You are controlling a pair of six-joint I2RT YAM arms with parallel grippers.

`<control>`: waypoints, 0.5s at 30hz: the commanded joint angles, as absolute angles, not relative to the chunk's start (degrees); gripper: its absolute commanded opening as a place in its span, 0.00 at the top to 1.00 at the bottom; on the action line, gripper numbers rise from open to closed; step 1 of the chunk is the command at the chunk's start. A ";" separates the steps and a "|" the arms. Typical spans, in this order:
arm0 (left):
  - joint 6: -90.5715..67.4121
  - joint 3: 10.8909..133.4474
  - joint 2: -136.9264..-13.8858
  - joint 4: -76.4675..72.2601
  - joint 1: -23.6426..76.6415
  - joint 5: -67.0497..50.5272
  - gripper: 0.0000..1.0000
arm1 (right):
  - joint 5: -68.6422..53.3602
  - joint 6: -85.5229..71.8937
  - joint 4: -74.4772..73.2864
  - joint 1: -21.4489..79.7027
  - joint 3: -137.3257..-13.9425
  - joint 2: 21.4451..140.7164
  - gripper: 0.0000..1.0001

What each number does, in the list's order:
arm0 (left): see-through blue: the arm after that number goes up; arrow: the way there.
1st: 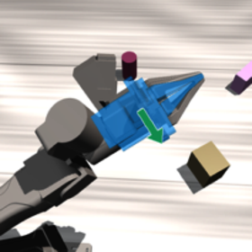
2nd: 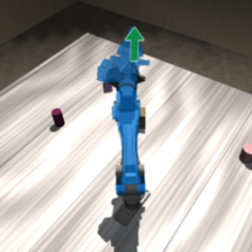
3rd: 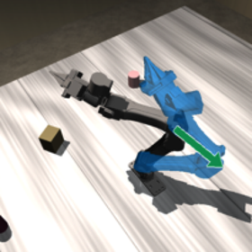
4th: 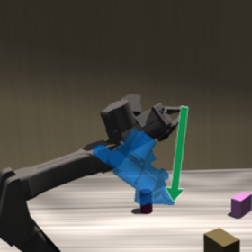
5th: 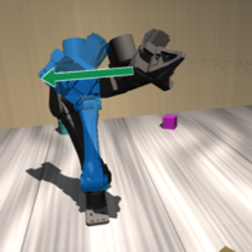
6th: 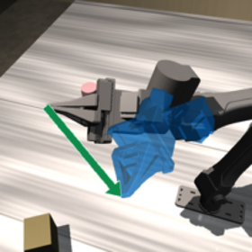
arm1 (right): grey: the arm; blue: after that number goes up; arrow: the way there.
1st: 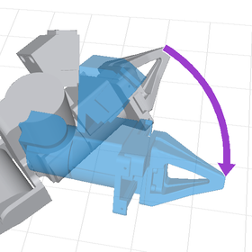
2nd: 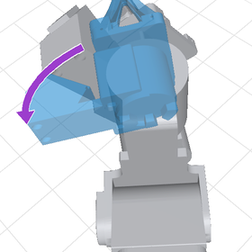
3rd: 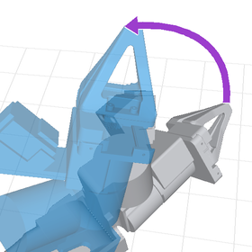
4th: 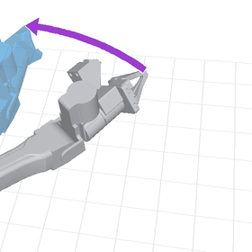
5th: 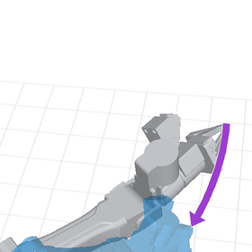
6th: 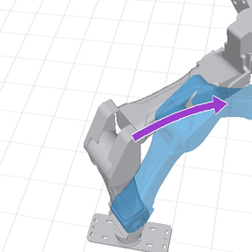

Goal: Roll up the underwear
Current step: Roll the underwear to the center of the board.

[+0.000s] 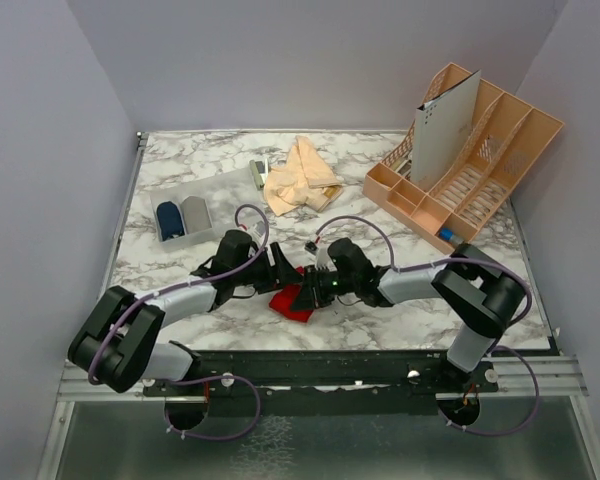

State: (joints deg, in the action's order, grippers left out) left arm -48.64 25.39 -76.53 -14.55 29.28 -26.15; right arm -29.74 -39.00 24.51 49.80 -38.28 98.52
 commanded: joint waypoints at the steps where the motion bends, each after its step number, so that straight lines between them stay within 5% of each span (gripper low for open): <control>1: -47.81 24.87 -72.95 -14.12 29.44 -24.64 0.33 | -26.92 -41.40 21.89 49.57 -36.31 103.57 0.99; 8: -44.30 25.36 -65.09 -2.52 29.36 -16.34 0.16 | -28.58 -48.51 28.91 47.90 -33.31 107.62 1.00; 15: -43.86 25.52 -57.94 8.58 29.27 -11.21 0.09 | -27.94 -49.95 28.29 47.07 -33.01 108.99 0.99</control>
